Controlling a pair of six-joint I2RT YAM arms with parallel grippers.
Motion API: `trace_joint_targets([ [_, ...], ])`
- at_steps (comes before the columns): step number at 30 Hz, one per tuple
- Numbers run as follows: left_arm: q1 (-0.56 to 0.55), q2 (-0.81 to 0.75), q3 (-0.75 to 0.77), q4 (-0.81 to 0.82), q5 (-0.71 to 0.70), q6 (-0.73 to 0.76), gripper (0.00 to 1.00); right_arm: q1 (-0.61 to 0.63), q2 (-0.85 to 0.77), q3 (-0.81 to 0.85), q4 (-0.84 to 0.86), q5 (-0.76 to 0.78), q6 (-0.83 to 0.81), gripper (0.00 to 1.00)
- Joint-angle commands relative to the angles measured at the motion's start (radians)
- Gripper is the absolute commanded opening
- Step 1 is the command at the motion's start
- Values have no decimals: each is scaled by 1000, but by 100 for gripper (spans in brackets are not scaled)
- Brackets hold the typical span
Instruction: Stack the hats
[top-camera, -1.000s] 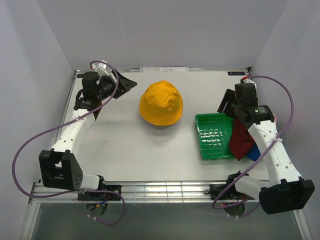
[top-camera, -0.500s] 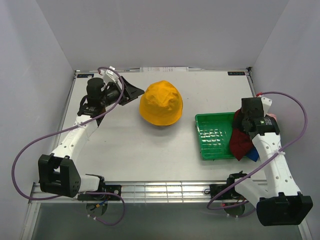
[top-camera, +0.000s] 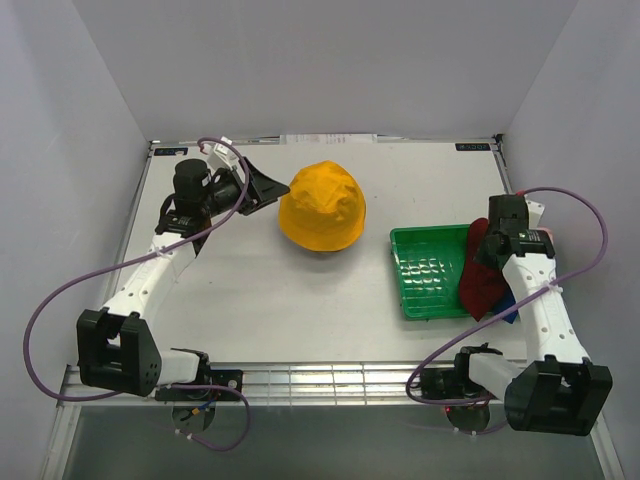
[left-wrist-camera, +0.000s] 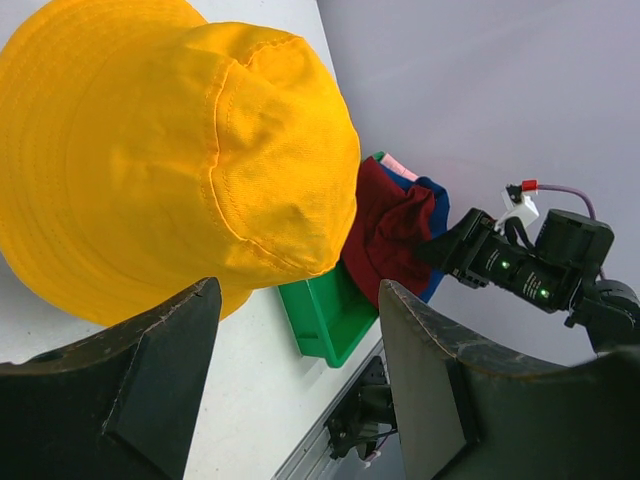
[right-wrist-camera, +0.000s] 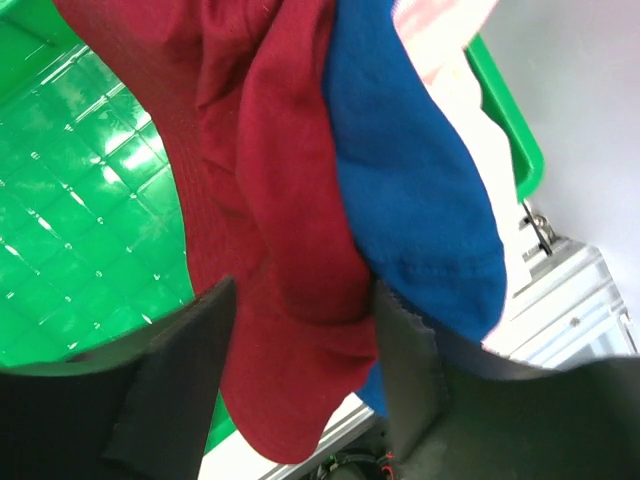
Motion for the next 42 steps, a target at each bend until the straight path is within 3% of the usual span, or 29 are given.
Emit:
trace_joint_targets([
  [1, -3, -49, -17, 14, 24, 8, 74, -12, 26, -18, 71, -38, -28, 57],
  [11, -3, -60, -29, 14, 14, 4, 74, -16, 31, 37, 84, -116, -47, 8],
  [21, -6, -73, -16, 52, 9, -38, 75, -15, 5, 351, 139, -659, -5, 8],
  [28, -14, -63, 9, 126, 17, -123, 79, -15, 81, 578, 205, -901, 65, 8],
  [34, -54, -29, 15, 265, 32, -246, 83, -12, 103, 594, 481, -1174, 218, 8],
  [42, -153, 52, 67, 400, -66, -427, 85, 72, 147, 636, 719, -1279, 389, 8],
])
